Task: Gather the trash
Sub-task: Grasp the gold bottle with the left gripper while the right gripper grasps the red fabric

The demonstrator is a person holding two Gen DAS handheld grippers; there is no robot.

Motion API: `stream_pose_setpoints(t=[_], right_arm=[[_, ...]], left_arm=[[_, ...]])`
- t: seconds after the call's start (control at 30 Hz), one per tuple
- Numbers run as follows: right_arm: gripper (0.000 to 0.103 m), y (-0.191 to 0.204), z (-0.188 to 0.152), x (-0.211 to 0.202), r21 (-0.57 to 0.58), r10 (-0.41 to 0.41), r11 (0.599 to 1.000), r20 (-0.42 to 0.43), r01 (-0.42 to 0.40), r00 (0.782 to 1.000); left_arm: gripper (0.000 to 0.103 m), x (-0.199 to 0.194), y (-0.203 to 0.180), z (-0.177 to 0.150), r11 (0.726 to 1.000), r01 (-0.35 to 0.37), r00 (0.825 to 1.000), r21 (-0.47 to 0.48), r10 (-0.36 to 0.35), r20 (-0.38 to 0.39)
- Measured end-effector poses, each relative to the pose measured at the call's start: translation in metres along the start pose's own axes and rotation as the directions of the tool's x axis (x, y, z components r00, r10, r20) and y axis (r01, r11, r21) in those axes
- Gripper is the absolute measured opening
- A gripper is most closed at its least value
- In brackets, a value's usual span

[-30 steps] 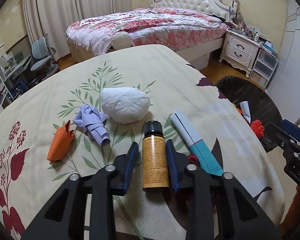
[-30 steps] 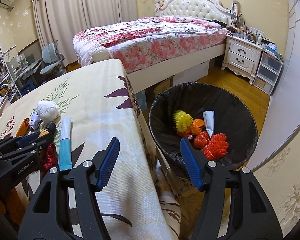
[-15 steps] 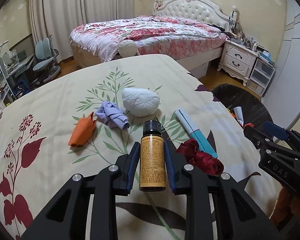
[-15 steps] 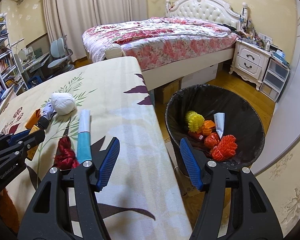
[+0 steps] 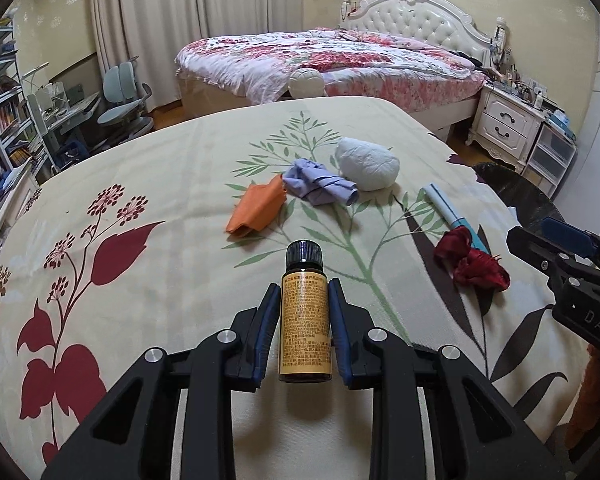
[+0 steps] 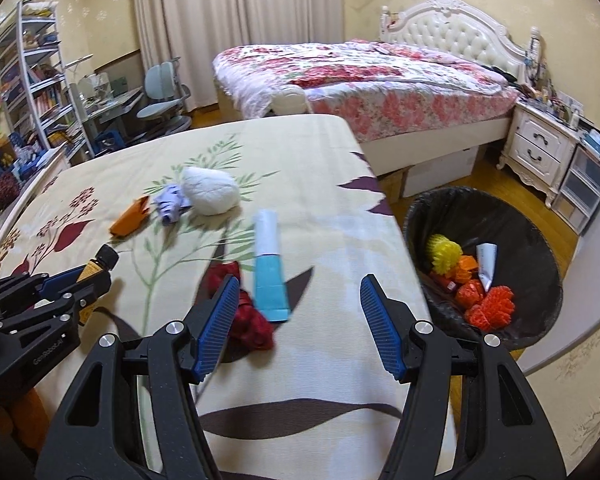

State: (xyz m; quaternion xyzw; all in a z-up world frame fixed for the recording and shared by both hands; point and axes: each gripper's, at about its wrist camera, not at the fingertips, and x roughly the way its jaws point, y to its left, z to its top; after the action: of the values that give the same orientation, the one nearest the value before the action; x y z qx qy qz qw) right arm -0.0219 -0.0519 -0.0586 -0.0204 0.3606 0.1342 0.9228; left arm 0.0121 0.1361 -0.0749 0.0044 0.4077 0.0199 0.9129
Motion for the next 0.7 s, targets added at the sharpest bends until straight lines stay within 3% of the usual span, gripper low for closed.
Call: stream_pose_setpoints(t=[0.17,0.4,0.57,0.7], right_arm=[[0.061,0.024,-0.001,0.006,-0.051,0.041,0.998,-0.019,-0.042,0.999],[0.038,0.044,-0.009,0.024,-0.104,0.056,0.992,-0.094,-0.066,0.994],[0.033,0.047,-0.012,0.026,-0.117,0.048,0.991,-0.100,-0.060,0.994],[0.032,0.047,-0.012,0.025,-0.113,0.047,0.992,-0.094,-0.058,0.994]], left_arm=[[0.028,-0.001,0.018,-0.010,0.999,-0.023,1.000,-0.024,0.022,-0.007],[0.028,0.001,0.034,-0.016,0.998,-0.008,1.000,-0.069,0.006,-0.025],[0.028,0.002,0.038,-0.017,0.996,0.004,0.999,-0.085,-0.007,-0.033],[0.037,0.001,0.038,-0.017,0.997,0.000,1.000,-0.081,-0.002,-0.027]])
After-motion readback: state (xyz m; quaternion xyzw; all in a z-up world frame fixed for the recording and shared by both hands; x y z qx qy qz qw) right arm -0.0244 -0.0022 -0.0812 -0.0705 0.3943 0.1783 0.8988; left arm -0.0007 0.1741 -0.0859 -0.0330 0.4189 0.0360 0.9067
